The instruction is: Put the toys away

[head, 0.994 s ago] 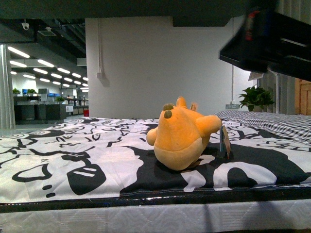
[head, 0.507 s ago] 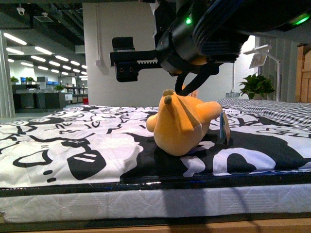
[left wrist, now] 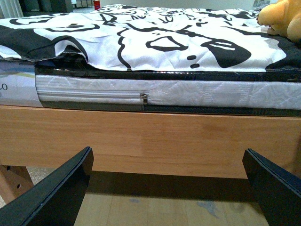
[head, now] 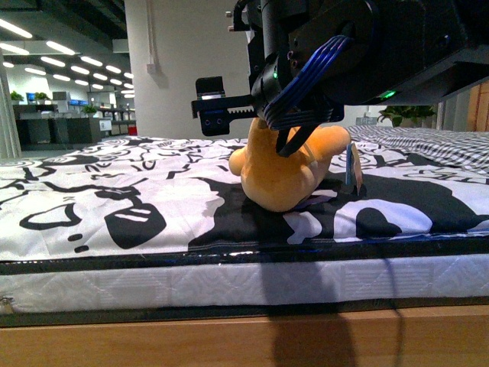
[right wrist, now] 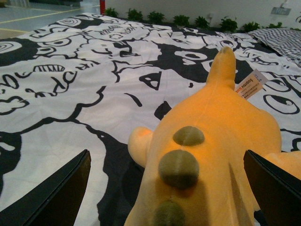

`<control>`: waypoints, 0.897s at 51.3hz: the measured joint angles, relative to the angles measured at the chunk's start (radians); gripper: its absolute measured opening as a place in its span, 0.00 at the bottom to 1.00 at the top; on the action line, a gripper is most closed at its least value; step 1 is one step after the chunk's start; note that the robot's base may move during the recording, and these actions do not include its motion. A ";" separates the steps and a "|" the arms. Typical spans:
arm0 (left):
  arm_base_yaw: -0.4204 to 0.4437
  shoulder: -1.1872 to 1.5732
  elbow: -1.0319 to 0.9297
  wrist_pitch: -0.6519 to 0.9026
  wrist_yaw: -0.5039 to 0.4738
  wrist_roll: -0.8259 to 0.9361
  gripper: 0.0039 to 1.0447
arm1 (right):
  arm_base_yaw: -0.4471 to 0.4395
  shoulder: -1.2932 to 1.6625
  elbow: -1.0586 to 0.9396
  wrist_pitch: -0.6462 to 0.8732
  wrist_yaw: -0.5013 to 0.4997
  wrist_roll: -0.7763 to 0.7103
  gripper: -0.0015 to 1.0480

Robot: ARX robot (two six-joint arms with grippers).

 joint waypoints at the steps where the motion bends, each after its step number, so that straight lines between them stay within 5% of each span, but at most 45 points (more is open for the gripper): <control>1: 0.000 0.000 0.000 0.000 0.000 0.000 0.94 | -0.003 0.006 0.003 0.000 0.001 0.000 0.94; 27: 0.000 0.000 0.000 0.000 0.000 0.000 0.94 | -0.043 0.080 -0.023 0.028 0.029 0.021 0.92; 46: 0.000 0.000 0.000 0.000 0.000 0.000 0.94 | -0.037 0.050 -0.059 0.046 0.005 0.052 0.40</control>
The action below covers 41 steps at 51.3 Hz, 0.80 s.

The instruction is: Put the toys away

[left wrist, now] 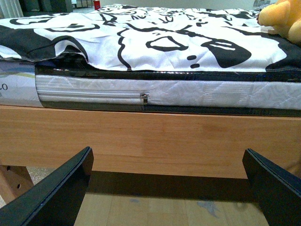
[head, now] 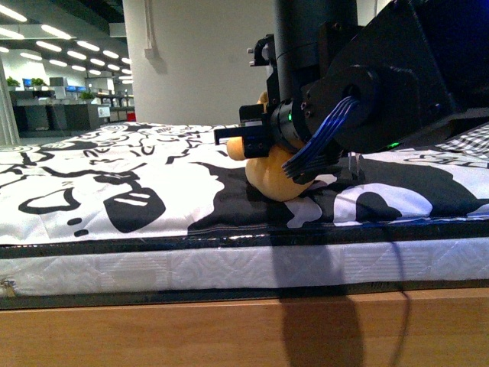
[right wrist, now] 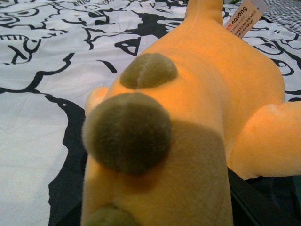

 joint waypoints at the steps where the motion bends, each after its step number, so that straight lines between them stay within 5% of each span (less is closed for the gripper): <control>1: 0.000 0.000 0.000 0.000 0.000 0.000 0.94 | -0.002 -0.012 -0.004 0.000 -0.008 0.006 0.36; 15: 0.000 0.000 0.000 0.000 0.000 0.000 0.94 | -0.040 -0.144 -0.039 0.001 -0.107 0.087 0.10; 41: 0.000 0.000 0.000 0.000 0.000 0.000 0.94 | -0.230 -0.716 -0.503 0.071 -0.449 0.212 0.08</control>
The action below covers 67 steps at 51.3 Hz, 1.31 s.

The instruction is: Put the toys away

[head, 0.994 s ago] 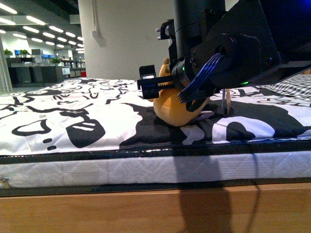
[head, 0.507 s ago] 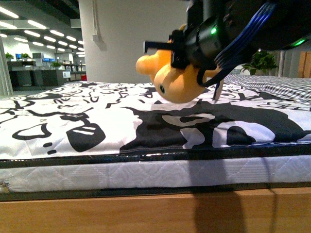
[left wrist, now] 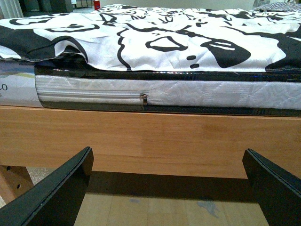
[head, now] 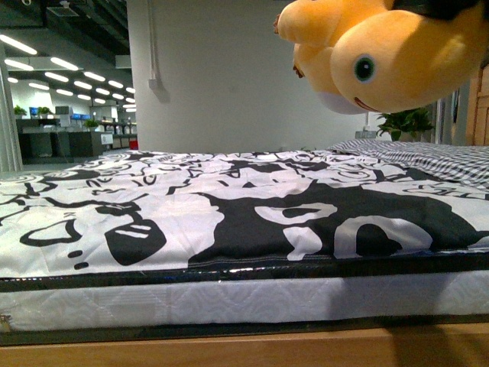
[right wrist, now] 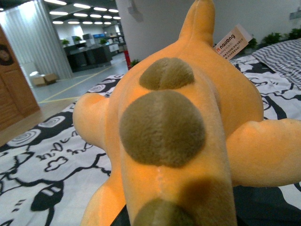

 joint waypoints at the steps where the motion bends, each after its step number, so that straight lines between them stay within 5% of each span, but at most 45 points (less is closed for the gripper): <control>1: 0.000 0.000 0.000 0.000 0.000 0.000 0.94 | -0.003 -0.015 -0.014 0.000 -0.009 0.000 0.08; 15: 0.000 0.000 0.000 0.000 0.000 0.000 0.94 | -0.159 -0.443 -0.373 -0.060 -0.257 0.058 0.08; 23: 0.000 0.000 0.000 0.000 0.000 0.000 0.94 | -0.207 -0.681 -0.544 -0.160 -0.320 0.075 0.08; 35: 0.000 0.000 0.000 0.000 0.000 0.000 0.94 | -0.147 -0.866 -0.681 -0.257 -0.261 0.082 0.07; 51: 0.000 0.000 0.000 0.000 0.000 0.000 0.94 | 0.056 -1.075 -0.837 -0.346 -0.058 0.073 0.07; 67: 0.000 0.000 0.000 0.000 0.000 0.000 0.94 | -0.027 -1.149 -0.938 -0.265 -0.033 0.077 0.07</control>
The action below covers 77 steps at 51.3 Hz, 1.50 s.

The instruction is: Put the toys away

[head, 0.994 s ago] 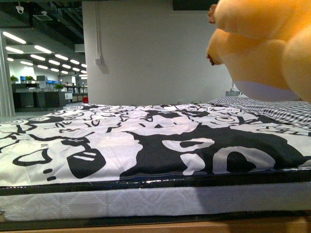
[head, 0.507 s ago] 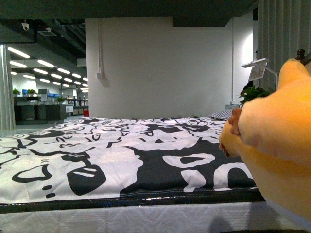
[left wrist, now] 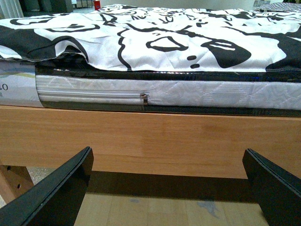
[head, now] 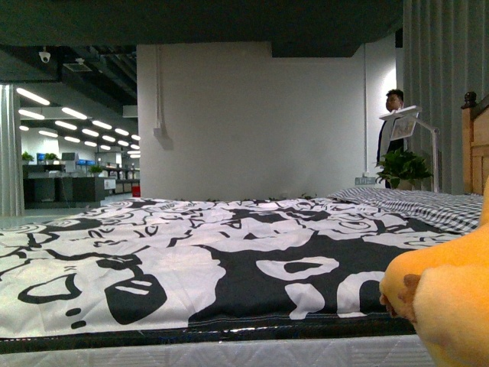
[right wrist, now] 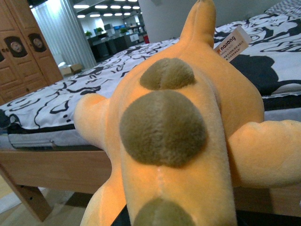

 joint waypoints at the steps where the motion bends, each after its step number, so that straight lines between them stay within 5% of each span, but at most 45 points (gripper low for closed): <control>1: 0.000 0.000 0.000 0.000 0.000 0.000 0.94 | -0.016 -0.008 -0.009 0.011 -0.003 0.000 0.07; 12: 0.000 0.000 0.000 0.000 0.000 0.000 0.94 | -0.042 -0.051 -0.066 0.027 0.016 -0.019 0.07; 29: 0.000 0.000 0.000 0.000 0.000 0.000 0.94 | 0.081 -0.063 -0.108 -0.004 0.076 -0.061 0.07; 77: -0.001 0.000 0.000 0.000 0.000 0.000 0.94 | 0.089 -0.068 -0.109 -0.005 0.085 -0.075 0.07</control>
